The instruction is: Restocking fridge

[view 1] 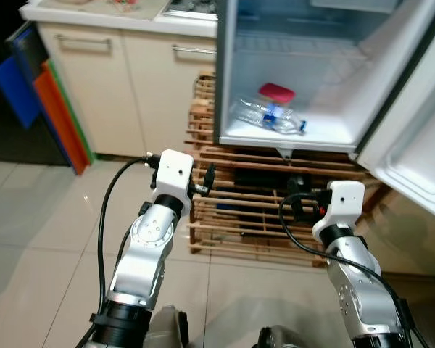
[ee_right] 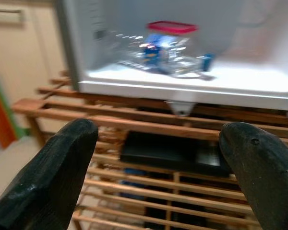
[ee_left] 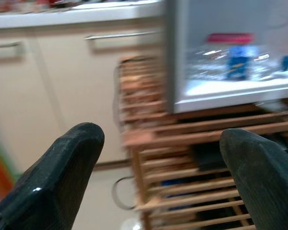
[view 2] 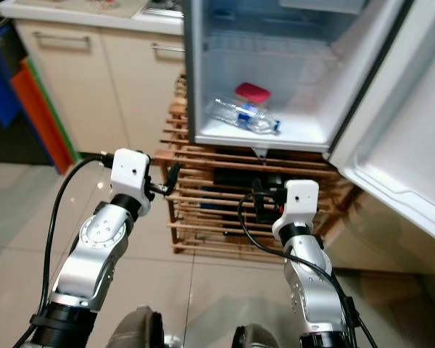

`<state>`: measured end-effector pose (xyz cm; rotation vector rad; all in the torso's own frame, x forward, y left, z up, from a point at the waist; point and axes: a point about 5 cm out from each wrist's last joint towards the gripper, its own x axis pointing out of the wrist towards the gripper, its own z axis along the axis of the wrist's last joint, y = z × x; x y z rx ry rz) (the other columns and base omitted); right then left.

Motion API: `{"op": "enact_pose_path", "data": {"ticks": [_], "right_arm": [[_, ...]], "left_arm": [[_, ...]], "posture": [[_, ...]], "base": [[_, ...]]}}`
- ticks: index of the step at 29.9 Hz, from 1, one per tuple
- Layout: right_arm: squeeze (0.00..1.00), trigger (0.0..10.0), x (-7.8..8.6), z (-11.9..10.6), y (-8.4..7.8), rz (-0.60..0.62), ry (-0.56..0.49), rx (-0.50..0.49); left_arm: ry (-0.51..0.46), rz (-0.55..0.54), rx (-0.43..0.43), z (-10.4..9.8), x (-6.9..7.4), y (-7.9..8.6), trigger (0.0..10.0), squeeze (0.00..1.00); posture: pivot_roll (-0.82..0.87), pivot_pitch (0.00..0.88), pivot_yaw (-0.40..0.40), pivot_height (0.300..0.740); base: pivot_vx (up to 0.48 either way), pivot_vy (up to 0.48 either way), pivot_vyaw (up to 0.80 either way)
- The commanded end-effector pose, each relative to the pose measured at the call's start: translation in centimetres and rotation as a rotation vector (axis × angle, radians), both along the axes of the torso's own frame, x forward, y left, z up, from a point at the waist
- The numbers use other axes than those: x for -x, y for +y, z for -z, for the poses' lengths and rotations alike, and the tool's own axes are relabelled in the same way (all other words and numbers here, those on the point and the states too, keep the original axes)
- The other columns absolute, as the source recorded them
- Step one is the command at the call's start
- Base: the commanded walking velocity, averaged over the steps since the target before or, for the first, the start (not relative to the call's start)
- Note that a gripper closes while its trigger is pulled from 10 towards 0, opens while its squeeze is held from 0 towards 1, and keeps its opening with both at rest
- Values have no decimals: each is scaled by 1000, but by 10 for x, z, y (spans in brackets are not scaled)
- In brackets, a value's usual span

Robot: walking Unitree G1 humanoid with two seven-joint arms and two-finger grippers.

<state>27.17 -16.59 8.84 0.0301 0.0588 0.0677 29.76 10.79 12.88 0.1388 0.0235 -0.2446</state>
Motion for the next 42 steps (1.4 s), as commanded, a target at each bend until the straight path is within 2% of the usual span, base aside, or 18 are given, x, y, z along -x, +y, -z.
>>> {"op": "enact_pose_path", "data": {"ticks": [1,9,32,34,42], "right_arm": [[0,10000,-2,-2,-1,6,-9,2],[0,10000,-3,-3,-1,13,-14,16],[0,10000,-5,-7,5,13,-44,39],[0,10000,-5,-7,7,8,-46,17],[0,10000,-6,-6,4,23,-43,48]], "left_arm": [[0,-2,4,0,-1,-2,10000,0],[-44,29,11,-6,-1,-3,10000,0],[-91,127,-30,-13,-1,-14,10000,0],[-100,137,-36,-14,-1,-15,10000,0],[-98,121,-46,-15,-4,-16,10000,0]], "posture": [[41,33,-39,676],[41,33,-38,676],[35,41,-32,676],[35,42,-31,676],[34,43,-29,676]], "base": [[0,0,581],[0,0,0],[442,0,0],[480,0,-619],[0,0,-608]]}}
